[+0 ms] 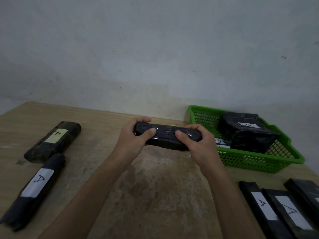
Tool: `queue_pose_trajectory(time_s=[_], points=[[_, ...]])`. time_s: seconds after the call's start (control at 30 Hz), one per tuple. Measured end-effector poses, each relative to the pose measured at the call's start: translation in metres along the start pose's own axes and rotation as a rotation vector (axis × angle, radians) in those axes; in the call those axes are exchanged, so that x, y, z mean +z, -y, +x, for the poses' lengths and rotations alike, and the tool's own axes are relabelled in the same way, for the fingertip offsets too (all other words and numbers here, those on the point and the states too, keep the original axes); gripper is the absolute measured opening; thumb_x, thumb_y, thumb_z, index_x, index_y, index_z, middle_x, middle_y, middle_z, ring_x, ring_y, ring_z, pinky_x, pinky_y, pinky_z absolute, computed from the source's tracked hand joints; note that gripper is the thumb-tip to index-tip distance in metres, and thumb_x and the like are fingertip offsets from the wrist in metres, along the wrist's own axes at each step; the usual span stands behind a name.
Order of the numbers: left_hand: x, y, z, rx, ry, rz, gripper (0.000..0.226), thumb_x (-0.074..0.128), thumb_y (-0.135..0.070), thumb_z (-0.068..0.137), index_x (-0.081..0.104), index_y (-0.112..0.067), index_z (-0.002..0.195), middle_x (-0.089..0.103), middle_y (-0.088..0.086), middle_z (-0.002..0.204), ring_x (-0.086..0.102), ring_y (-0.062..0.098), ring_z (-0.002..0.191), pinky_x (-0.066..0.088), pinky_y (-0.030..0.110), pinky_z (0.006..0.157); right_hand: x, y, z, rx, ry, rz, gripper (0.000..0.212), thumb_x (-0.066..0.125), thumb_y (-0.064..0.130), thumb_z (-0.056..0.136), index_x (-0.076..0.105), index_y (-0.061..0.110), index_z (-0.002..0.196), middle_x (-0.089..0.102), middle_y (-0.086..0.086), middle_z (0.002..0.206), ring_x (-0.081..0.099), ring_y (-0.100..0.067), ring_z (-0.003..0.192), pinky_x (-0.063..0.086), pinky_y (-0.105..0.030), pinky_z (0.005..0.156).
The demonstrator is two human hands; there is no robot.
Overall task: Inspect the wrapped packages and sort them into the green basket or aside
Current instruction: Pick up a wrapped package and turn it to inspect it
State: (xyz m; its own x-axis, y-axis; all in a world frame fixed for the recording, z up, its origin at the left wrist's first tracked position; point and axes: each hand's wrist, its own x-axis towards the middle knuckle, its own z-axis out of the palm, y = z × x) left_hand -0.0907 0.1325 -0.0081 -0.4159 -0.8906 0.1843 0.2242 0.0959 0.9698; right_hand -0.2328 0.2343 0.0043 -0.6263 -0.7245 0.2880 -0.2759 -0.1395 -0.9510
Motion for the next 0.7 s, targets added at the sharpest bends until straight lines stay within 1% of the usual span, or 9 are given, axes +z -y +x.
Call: queue_pose_trajectory(time_s=[0.2, 0.27, 0.3, 0.37, 0.43, 0.47, 0.53, 0.63, 0.7], points=[[-0.001, -0.002, 0.001, -0.104, 0.041, -0.098, 0.010, 0.061, -0.009, 0.086, 0.061, -0.018, 0.085, 0.058, 0.005, 0.100, 0.060, 0.025, 0.096, 0.054, 0.040, 0.084, 0.000, 0.005, 0.001, 0.058, 0.025, 0.028, 0.009, 0.065, 0.023, 0.087, 0.063, 0.017, 0.082, 0.063, 0.002, 0.084, 0.064, -0.010, 0.074, 0.057, -0.031, 0.056], [-0.001, -0.002, 0.002, -0.132, 0.033, -0.122, 0.011, 0.061, -0.005, 0.086, 0.060, -0.017, 0.087, 0.056, 0.007, 0.102, 0.059, 0.025, 0.096, 0.053, 0.037, 0.083, -0.002, 0.003, 0.003, 0.047, 0.021, -0.010, 0.014, 0.059, 0.025, 0.092, 0.065, 0.018, 0.081, 0.064, 0.002, 0.082, 0.063, -0.016, 0.082, 0.059, -0.044, 0.068], [-0.001, -0.002, 0.002, -0.134, 0.022, -0.130, 0.014, 0.061, -0.003, 0.086, 0.060, -0.016, 0.087, 0.055, 0.007, 0.101, 0.059, 0.025, 0.095, 0.054, 0.036, 0.082, -0.003, 0.002, 0.003, 0.020, 0.021, -0.043, 0.015, 0.059, 0.023, 0.092, 0.067, 0.019, 0.080, 0.064, 0.005, 0.080, 0.062, -0.016, 0.082, 0.058, -0.045, 0.072], [0.000, -0.001, 0.001, -0.131, 0.005, -0.144, 0.017, 0.060, 0.000, 0.085, 0.060, -0.016, 0.088, 0.055, 0.005, 0.099, 0.059, 0.023, 0.093, 0.054, 0.033, 0.079, -0.004, 0.001, 0.003, -0.044, 0.018, -0.099, 0.014, 0.061, 0.019, 0.090, 0.069, 0.022, 0.078, 0.065, 0.009, 0.076, 0.060, -0.009, 0.078, 0.055, -0.032, 0.072], [0.001, 0.000, 0.001, -0.151, 0.005, -0.152, 0.016, 0.060, -0.001, 0.086, 0.060, -0.017, 0.089, 0.055, 0.004, 0.098, 0.059, 0.021, 0.091, 0.056, 0.030, 0.073, -0.005, 0.000, 0.003, -0.083, 0.002, -0.128, 0.016, 0.063, 0.018, 0.089, 0.068, 0.026, 0.076, 0.065, 0.012, 0.075, 0.058, -0.002, 0.074, 0.048, -0.015, 0.064], [0.001, 0.001, 0.002, -0.166, 0.004, -0.164, 0.014, 0.060, -0.003, 0.086, 0.060, -0.016, 0.090, 0.056, 0.005, 0.099, 0.059, 0.021, 0.091, 0.056, 0.030, 0.070, -0.004, 0.001, 0.003, -0.084, -0.012, -0.124, 0.015, 0.064, 0.018, 0.088, 0.068, 0.026, 0.076, 0.065, 0.011, 0.075, 0.058, 0.000, 0.072, 0.046, -0.012, 0.061], [0.003, 0.003, 0.003, -0.210, -0.002, -0.220, 0.008, 0.058, -0.007, 0.088, 0.059, -0.013, 0.094, 0.058, 0.008, 0.101, 0.060, 0.021, 0.091, 0.054, 0.031, 0.068, -0.004, 0.003, 0.002, -0.040, -0.019, -0.035, 0.001, 0.067, 0.019, 0.085, 0.067, 0.020, 0.085, 0.066, 0.007, 0.080, 0.062, 0.000, 0.071, 0.048, -0.013, 0.058], [0.001, 0.008, 0.005, -0.362, 0.035, -0.371, 0.022, 0.051, -0.017, 0.093, 0.057, -0.008, 0.112, 0.059, 0.012, 0.112, 0.059, 0.027, 0.103, 0.053, 0.036, 0.072, -0.007, 0.006, 0.002, 0.025, 0.072, 0.215, 0.030, 0.068, 0.010, 0.082, 0.058, 0.007, 0.111, 0.069, -0.004, 0.098, 0.069, -0.007, 0.080, 0.055, -0.019, 0.062], [-0.002, 0.010, 0.003, -0.431, 0.075, -0.330, 0.021, 0.047, -0.022, 0.094, 0.058, -0.012, 0.109, 0.058, 0.012, 0.117, 0.057, 0.029, 0.107, 0.053, 0.038, 0.077, -0.011, 0.011, 0.000, -0.044, 0.152, 0.226, 0.031, 0.065, -0.002, 0.082, 0.058, 0.004, 0.111, 0.070, -0.003, 0.097, 0.069, -0.008, 0.081, 0.056, -0.020, 0.065]])
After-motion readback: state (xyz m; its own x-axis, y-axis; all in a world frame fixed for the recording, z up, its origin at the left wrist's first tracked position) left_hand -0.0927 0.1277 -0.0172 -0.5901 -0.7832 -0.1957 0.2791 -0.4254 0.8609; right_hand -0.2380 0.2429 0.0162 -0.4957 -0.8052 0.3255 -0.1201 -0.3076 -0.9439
